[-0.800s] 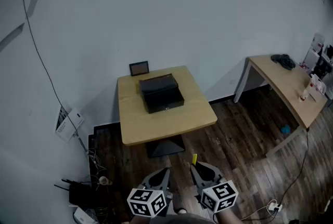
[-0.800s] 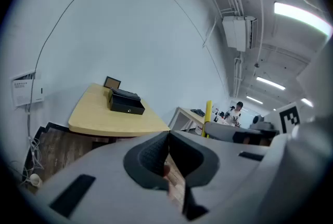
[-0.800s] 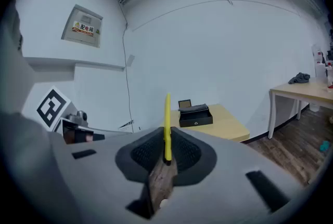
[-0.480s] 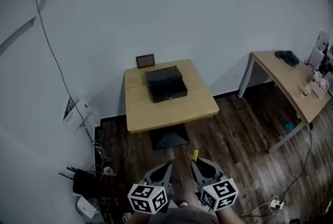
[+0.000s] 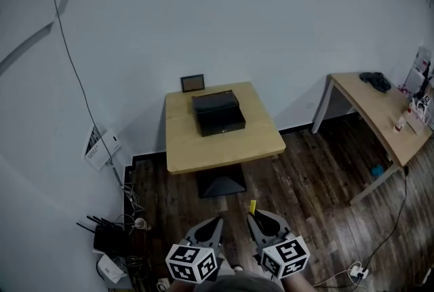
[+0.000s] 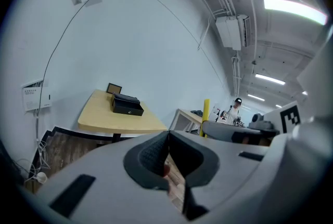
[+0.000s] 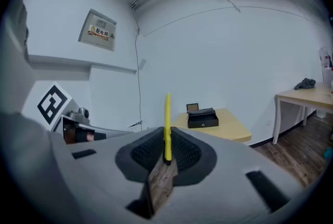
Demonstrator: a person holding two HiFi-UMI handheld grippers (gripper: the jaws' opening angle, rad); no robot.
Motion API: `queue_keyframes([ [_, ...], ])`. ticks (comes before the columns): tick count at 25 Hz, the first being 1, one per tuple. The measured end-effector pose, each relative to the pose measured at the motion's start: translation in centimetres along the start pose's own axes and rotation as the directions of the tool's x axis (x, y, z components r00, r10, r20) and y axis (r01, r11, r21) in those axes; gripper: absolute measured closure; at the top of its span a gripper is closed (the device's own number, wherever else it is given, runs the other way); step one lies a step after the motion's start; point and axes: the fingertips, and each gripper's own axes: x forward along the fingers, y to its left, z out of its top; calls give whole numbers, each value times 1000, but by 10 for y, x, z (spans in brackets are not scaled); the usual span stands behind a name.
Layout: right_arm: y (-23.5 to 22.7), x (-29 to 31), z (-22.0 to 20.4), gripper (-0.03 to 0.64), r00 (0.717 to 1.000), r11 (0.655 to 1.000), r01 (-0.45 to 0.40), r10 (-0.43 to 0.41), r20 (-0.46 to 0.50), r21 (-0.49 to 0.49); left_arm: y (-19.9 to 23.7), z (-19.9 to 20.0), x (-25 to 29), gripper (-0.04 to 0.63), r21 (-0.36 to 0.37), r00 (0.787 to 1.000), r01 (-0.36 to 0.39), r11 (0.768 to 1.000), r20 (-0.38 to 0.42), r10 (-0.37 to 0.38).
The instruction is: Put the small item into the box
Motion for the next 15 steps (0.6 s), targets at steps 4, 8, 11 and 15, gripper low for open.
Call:
queue_keyframes([
  [4,-2,12,9,583,1000,1000,-18,18,-21,26,13,-1,7,592,-28,1000,-19,999,-17,19],
  [8,-15,33,3,583,1000,999,-10,11,-18,39,31,3,22,593,-51,999,-31,998,-12,31],
  [11,-28,50,7,583,1000,998,-4,5,-10,62,45,11,41,593,-61,1000,-30,998,-8,30],
  [15,-55,77,17,583,1000,1000,14,-13,-22,27,64,26,73,592,-77,1000,-25,997,-3,25],
])
